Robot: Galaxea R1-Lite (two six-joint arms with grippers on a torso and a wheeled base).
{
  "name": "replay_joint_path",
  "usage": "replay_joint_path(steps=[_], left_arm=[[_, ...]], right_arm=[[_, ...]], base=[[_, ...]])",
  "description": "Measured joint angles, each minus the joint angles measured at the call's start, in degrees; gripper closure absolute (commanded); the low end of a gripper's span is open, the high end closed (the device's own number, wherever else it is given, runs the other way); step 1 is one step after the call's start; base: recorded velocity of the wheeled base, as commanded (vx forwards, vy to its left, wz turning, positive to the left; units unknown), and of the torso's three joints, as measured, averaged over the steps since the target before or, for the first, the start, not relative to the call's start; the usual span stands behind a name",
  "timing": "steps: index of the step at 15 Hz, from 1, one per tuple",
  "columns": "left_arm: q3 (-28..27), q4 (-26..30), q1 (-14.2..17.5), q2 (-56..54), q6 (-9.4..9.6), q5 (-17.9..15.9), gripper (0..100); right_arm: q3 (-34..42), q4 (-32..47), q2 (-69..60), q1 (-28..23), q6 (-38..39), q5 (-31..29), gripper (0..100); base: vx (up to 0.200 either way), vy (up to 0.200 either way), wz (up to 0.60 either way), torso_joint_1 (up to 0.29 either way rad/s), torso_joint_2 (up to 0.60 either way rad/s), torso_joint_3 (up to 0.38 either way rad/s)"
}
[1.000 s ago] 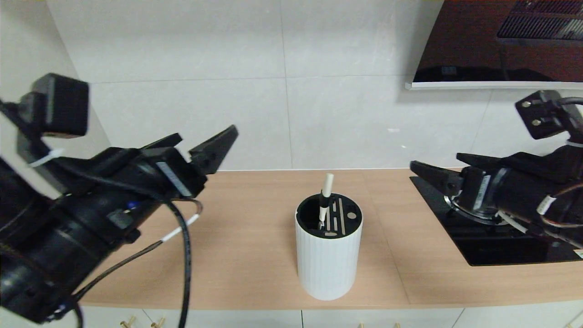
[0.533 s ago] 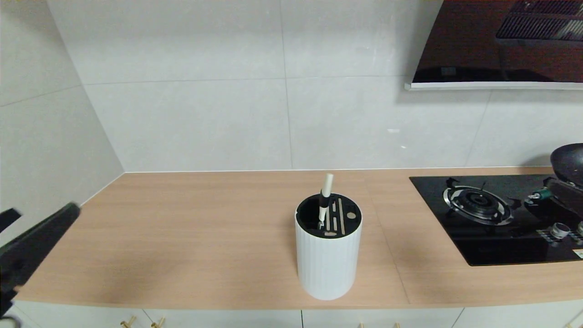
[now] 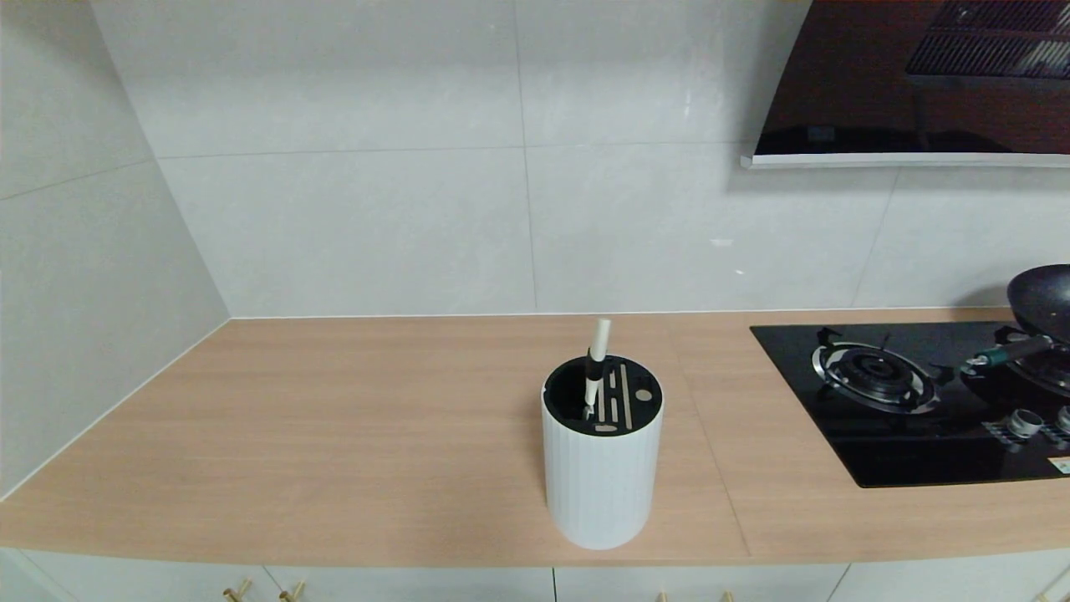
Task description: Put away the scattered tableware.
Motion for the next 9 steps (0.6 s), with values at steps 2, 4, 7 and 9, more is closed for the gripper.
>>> replay_joint_path(steps=[2,4,7,9], left_arm=[[1.21,0.56,3.61,-2.73,2.61,-1.32,0],[4.46,-0.4,5.78,-5.14,4.38,1.26,0],[13.19,-3.66,6.46,-6.75,4.88,1.67,0],[16.9,-2.6,6.57,-7.11,5.18,-0.15,0]], right_arm=[[3.97,0.34,-5.1,-2.94,-0.71,-1.17,0],[7.56,0.27,-7.77,-3.88,-0.87,-3.52,0],[13.9,-3.21,-9.25,-4.21,-3.39,-3.58,0],[16.92,-9.36,-9.59,-4.21,-4.45,-3.07,0]], base=[[0.0,0.0,0.0,0.0,0.0,0.0],[0.0,0.0,0.0,0.0,0.0,0.0],[0.0,0.0,0.0,0.0,0.0,0.0],[0.0,0.0,0.0,0.0,0.0,0.0]])
